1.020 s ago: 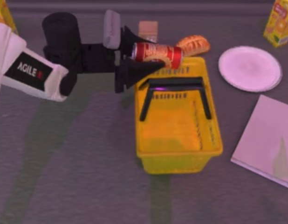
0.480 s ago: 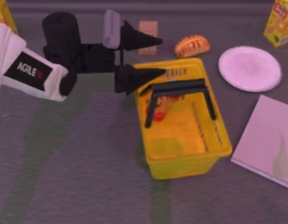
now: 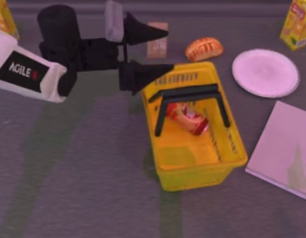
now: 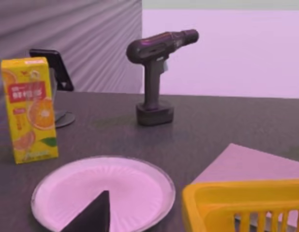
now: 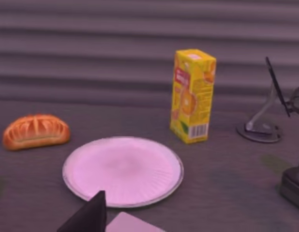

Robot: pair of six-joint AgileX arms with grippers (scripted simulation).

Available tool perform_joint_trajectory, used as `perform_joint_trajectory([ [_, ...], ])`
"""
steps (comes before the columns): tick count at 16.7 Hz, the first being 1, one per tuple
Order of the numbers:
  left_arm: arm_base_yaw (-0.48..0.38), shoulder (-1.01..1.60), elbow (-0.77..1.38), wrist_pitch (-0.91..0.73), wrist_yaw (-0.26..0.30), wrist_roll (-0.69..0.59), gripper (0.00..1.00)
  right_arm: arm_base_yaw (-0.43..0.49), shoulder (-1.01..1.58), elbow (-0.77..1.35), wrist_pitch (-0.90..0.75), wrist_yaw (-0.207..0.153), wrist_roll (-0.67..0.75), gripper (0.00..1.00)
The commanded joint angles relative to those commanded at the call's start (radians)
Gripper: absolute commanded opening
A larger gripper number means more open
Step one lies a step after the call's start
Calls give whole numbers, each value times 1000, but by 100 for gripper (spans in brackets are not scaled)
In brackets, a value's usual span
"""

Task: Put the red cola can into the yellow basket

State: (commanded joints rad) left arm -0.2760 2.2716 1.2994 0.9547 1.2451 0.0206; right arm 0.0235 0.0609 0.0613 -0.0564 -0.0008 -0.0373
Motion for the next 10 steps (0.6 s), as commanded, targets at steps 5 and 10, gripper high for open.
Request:
perform_joint_trajectory([
  [5,68,-312,-115,-125,-179,-76,100,99,310,311,-244,0,-162,100],
  [10,155,-856,-348,-328,-465,-135,100,241,821,822,-587,2,-391,100],
])
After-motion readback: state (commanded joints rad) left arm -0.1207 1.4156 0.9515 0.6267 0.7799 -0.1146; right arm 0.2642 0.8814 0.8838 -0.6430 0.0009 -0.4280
